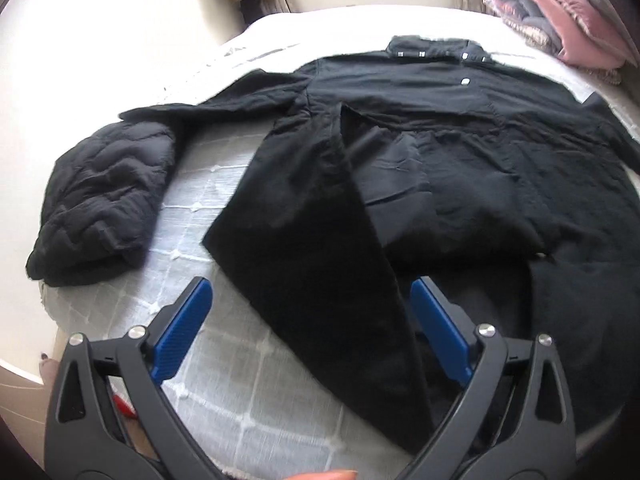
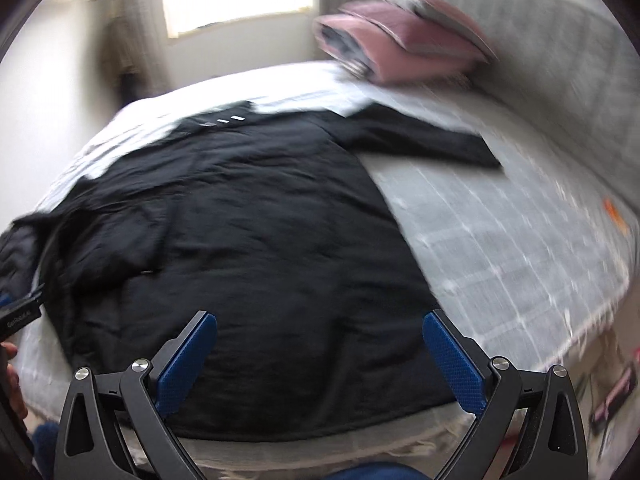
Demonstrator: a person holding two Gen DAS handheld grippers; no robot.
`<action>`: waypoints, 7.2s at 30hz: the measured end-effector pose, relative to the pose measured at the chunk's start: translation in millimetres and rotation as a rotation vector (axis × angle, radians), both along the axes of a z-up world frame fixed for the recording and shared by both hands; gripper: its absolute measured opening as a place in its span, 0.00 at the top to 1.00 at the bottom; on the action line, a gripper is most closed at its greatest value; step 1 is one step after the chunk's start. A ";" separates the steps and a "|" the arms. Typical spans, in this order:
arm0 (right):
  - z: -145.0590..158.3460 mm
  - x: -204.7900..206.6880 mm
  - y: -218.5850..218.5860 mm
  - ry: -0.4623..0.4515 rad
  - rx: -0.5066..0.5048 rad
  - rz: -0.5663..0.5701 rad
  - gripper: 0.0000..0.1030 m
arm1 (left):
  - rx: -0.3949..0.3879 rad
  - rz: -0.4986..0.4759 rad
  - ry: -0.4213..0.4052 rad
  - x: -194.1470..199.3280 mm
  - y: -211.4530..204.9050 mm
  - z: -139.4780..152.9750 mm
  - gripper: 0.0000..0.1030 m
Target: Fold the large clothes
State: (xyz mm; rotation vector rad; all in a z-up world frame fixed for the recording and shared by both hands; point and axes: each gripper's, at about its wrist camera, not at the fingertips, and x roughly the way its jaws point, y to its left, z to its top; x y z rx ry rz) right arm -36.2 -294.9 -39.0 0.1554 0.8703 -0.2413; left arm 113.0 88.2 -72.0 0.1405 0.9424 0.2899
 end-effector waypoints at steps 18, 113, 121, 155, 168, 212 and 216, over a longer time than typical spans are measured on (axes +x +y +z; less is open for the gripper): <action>-15.8 5.3 -1.8 0.024 -0.017 0.053 0.00 | 0.103 0.135 0.025 2.3 64.9 -13.7 0.03; 26.2 53.9 -11.4 -0.192 0.018 0.083 0.12 | -0.433 -0.069 -0.172 14.4 4.3 51.1 0.22; 23.1 121.5 -22.0 -0.210 0.014 0.056 0.02 | -0.395 -0.054 -0.086 91.2 -56.4 31.6 0.22; -94.7 267.8 -371.7 -0.144 0.589 -0.593 0.21 | -0.398 0.008 0.069 150.4 -24.7 -51.7 0.22; -54.9 279.7 -366.3 -0.134 0.331 -0.581 0.93 | -0.367 -0.014 0.059 150.1 -29.0 -52.7 0.22; -80.5 228.9 -310.5 -0.099 0.452 -0.560 0.49 | -0.459 -0.083 0.068 144.3 -6.6 -46.5 0.22; -86.5 238.1 -325.0 -0.100 0.566 -0.639 0.82 | -0.459 -0.080 0.075 146.9 -6.1 -48.6 0.22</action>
